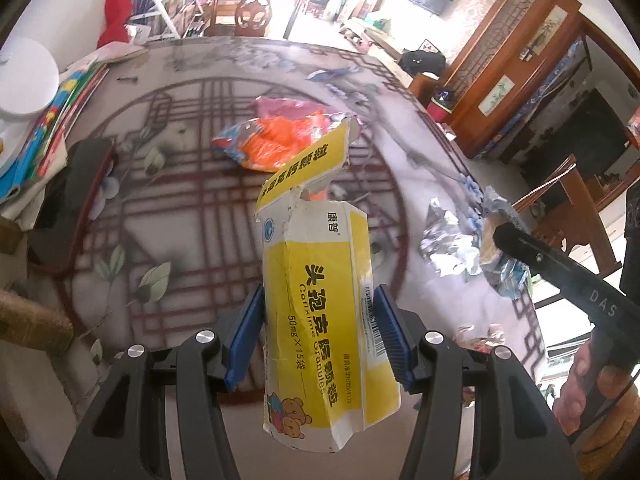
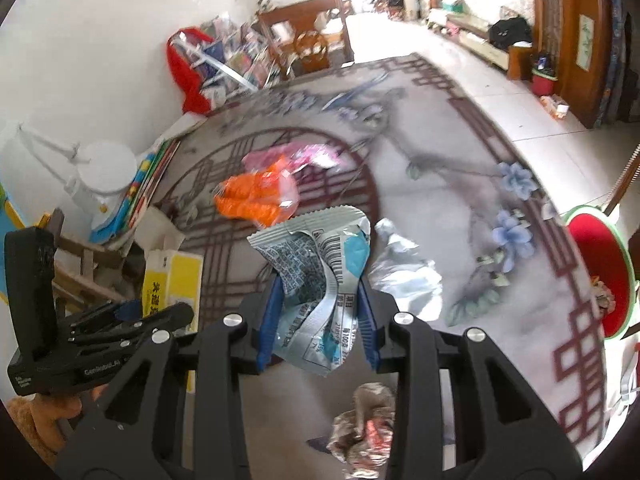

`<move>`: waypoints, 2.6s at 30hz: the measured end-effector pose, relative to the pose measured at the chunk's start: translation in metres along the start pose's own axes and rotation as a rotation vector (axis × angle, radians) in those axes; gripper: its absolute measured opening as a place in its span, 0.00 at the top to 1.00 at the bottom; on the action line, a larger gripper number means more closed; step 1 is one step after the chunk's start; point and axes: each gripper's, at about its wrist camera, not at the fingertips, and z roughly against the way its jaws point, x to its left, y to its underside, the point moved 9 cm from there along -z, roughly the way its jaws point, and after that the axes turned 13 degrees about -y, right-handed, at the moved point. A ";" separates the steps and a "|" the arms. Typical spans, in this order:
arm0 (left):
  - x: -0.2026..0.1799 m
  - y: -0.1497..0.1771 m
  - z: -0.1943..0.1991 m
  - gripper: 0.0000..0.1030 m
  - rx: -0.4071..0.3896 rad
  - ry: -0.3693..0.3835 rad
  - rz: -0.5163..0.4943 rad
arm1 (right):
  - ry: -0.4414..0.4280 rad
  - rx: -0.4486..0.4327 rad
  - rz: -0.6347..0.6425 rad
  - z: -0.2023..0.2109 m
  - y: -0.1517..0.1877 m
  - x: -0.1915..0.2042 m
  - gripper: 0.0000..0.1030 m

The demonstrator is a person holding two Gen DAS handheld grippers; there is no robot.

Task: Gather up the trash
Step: 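Grasp the blue-white snack wrapper with the right tool, then carry the granule box and snack wrapper over the red bin with both tools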

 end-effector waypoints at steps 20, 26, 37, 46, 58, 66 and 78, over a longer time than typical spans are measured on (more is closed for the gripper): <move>-0.060 -0.012 0.003 0.48 -0.028 -0.029 0.005 | 0.006 -0.054 -0.035 0.043 -0.016 -0.073 0.67; -0.079 -0.025 0.007 0.48 -0.056 -0.036 0.031 | -0.002 -0.055 -0.025 0.053 -0.029 -0.094 0.67; -0.142 -0.036 0.001 0.48 -0.063 -0.009 -0.007 | 0.011 -0.068 -0.053 0.080 -0.033 -0.144 0.67; -0.207 -0.040 -0.002 0.48 -0.061 0.029 -0.094 | 0.057 -0.112 -0.132 0.117 -0.026 -0.198 0.67; -0.292 -0.034 -0.014 0.48 -0.032 0.087 -0.226 | 0.142 -0.163 -0.256 0.165 -0.008 -0.275 0.67; -0.357 -0.031 -0.028 0.48 -0.005 0.150 -0.320 | 0.198 -0.176 -0.329 0.189 0.007 -0.321 0.67; -0.440 -0.055 -0.051 0.48 0.007 0.229 -0.402 | 0.217 -0.181 -0.403 0.195 0.006 -0.366 0.67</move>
